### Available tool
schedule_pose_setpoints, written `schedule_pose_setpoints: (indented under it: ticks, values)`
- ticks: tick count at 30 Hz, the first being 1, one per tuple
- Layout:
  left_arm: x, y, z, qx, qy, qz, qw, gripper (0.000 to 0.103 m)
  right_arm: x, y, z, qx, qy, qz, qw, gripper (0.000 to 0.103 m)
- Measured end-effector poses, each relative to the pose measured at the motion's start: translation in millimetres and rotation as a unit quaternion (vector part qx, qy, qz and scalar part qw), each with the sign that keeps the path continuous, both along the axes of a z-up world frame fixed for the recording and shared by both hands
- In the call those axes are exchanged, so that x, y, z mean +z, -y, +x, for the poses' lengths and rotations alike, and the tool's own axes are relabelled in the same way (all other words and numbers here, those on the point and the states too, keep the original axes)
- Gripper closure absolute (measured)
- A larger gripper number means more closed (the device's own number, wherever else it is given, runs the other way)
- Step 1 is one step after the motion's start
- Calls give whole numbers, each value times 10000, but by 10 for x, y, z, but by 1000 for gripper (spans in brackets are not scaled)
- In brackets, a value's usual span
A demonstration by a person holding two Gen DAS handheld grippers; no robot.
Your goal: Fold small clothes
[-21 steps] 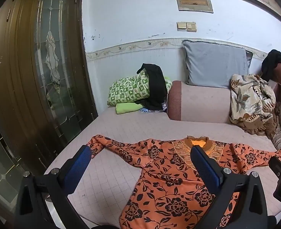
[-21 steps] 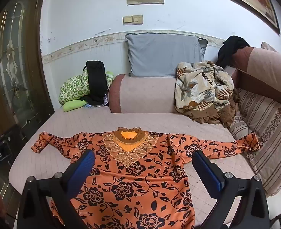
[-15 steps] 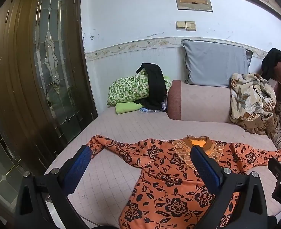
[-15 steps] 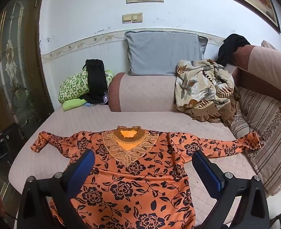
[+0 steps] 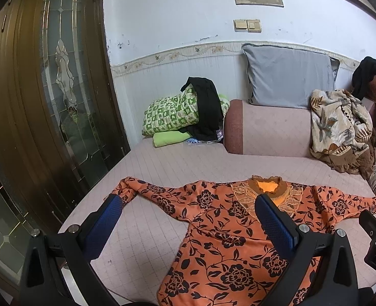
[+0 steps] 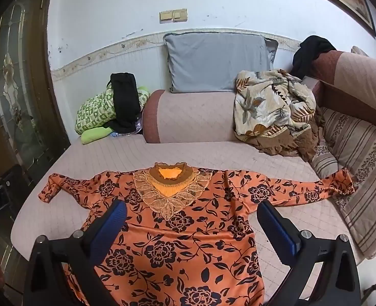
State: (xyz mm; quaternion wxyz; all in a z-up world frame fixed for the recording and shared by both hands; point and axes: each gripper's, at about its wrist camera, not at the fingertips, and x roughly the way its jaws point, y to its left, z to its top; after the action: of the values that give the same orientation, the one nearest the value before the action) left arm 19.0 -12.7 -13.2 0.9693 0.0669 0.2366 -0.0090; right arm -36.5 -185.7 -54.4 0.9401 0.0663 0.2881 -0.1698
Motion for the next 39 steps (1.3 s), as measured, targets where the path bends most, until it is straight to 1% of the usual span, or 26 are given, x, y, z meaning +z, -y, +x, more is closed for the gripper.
schedule_pose_setpoints:
  ticks: [10,16,21,26,28,29,30,31,32,33,34,36,37,39]
  values:
    - [-91,45,109,-5,-6,-4,10000,0,-82,58,105,-37,-54,60,10000,0]
    - [-126,67,187,-8,-68,27,10000,0,-128,108,187,-44,-84,90,9999,0]
    - [-189,116,274,-9,-201,126,9997,0,-189,183,276,-99,-131,145,9998,0]
    - [-304,184,424,-63,-459,259,9986,0,-318,370,364,-207,-172,303,9992,0]
    - [-438,241,559,-180,-627,214,9976,0,-471,610,410,-254,-181,589,9978,0]
    - [-551,277,651,-283,-782,169,9964,0,-553,758,426,-290,-186,785,9963,0]
    - [-663,306,741,-397,-894,80,9952,0,-641,934,440,-381,-193,1001,9941,0]
    - [-857,356,881,-511,-1065,19,9930,0,-789,1249,436,-584,-163,1339,9891,0]
    - [-1014,400,989,-534,-1257,48,9906,0,-884,1460,421,-719,-120,1545,9853,0]
    - [-1165,449,1112,-547,-1355,60,9892,0,-997,1710,393,-889,-79,1754,9804,0]
    - [-1358,499,1218,-596,-1587,11,9855,0,-1137,2022,341,-1149,-56,1971,9736,0]
    - [-1695,618,1386,-552,-1806,64,9820,0,-1391,2597,176,-1796,12,2337,9556,0]
    - [-1843,647,1477,-494,-1872,218,9808,0,-1515,2881,73,-2101,96,2520,9446,0]
    - [-2090,735,1602,-488,-2052,245,9772,0,-1741,3372,-96,-2595,180,2878,9217,0]
